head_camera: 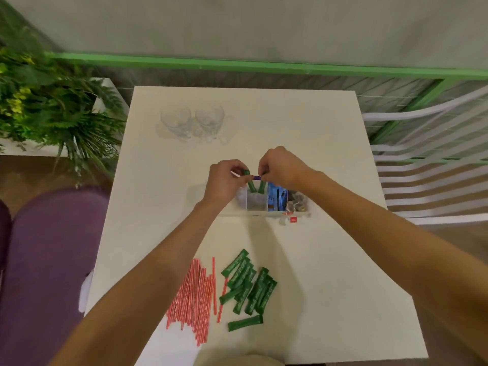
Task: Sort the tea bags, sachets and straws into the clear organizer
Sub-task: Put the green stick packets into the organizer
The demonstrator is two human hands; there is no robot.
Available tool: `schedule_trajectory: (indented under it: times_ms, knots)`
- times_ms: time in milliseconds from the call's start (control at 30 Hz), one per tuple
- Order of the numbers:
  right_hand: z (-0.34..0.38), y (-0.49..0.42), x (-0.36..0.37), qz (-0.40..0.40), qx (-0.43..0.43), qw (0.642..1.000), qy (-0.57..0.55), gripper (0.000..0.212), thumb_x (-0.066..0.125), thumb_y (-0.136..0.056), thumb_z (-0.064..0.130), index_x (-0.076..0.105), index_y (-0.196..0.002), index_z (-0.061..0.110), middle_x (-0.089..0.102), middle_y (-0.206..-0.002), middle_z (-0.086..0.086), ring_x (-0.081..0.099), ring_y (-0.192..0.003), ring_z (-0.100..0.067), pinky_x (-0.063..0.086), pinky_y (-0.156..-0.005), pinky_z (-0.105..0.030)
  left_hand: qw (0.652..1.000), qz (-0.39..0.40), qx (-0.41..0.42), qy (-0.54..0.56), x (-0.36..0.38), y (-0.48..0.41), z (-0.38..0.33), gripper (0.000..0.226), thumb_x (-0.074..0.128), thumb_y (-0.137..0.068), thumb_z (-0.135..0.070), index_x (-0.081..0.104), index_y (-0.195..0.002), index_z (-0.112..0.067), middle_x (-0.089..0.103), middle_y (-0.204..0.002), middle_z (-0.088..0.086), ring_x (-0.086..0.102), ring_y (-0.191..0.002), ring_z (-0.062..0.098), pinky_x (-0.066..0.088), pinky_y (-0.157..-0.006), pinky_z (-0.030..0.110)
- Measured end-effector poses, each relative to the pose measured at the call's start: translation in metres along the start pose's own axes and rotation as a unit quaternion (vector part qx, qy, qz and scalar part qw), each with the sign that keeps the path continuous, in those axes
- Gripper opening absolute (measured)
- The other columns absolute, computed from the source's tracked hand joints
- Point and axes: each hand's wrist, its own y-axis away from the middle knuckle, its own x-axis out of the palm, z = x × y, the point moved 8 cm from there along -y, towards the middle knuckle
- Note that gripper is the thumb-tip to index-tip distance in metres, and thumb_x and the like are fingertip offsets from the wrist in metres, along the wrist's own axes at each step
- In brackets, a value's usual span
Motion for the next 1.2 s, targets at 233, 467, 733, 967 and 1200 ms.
schedule_trajectory:
  times_ms: [233, 467, 733, 967, 1200]
  knots:
    - [-0.006, -0.018, 0.016, 0.024, 0.038, 0.998, 0.052, 0.010, 0.075, -0.076, 0.011, 0.075, -0.086, 0.013, 0.067, -0.090, -0.012, 0.066, -0.077, -0.028, 0.056, -0.071, -0.035, 0.971, 0.081, 0.050, -0.218, 0.019, -0.022, -0.004, 0.018, 0.075, -0.078, -0.040, 0.077, -0.087, -0.024, 0.074, -0.085, -0.006, 0.064, -0.077, 0.014, 0.040, -0.059, 0.024]
    - [-0.006, -0.022, 0.023, 0.038, 0.032, 0.994, 0.095, 0.014, 0.071, -0.079, 0.010, 0.075, -0.092, 0.011, 0.066, -0.093, -0.013, 0.065, -0.080, -0.031, 0.057, -0.076, -0.041, 0.938, 0.154, 0.098, -0.295, 0.041, -0.032, -0.009, 0.015, 0.070, -0.083, -0.029, 0.077, -0.095, -0.026, 0.076, -0.090, -0.003, 0.068, -0.082, 0.019, 0.055, -0.073, 0.032]
    - [-0.006, -0.024, 0.026, 0.016, 0.003, 0.992, 0.123, 0.027, 0.060, -0.080, 0.000, 0.074, -0.097, 0.016, 0.067, -0.098, -0.012, 0.064, -0.086, -0.031, 0.054, -0.072, -0.037, 0.933, 0.138, 0.099, -0.317, 0.042, -0.035, -0.006, 0.015, 0.068, -0.081, -0.033, 0.077, -0.093, -0.029, 0.075, -0.087, -0.002, 0.067, -0.083, 0.022, 0.055, -0.072, 0.032]
    - [-0.007, -0.011, 0.008, -0.053, -0.002, 0.996, 0.071, 0.021, 0.057, -0.087, 0.009, 0.070, -0.102, 0.016, 0.068, -0.101, -0.006, 0.060, -0.093, -0.024, 0.049, -0.076, -0.034, 0.950, 0.107, 0.087, -0.280, 0.036, -0.035, -0.004, 0.015, 0.070, -0.083, -0.034, 0.077, -0.091, -0.024, 0.075, -0.088, -0.002, 0.067, -0.081, 0.021, 0.053, -0.072, 0.032]
    - [-0.020, 0.028, -0.001, -0.119, 0.013, 0.992, -0.025, 0.015, 0.057, -0.090, 0.015, 0.071, -0.095, 0.015, 0.070, -0.090, -0.002, 0.061, -0.079, -0.019, 0.054, -0.074, -0.036, 0.967, 0.093, 0.076, -0.226, 0.036, -0.032, 0.002, 0.014, 0.072, -0.082, -0.032, 0.078, -0.088, -0.020, 0.074, -0.081, -0.002, 0.065, -0.074, 0.015, 0.042, -0.063, 0.023]
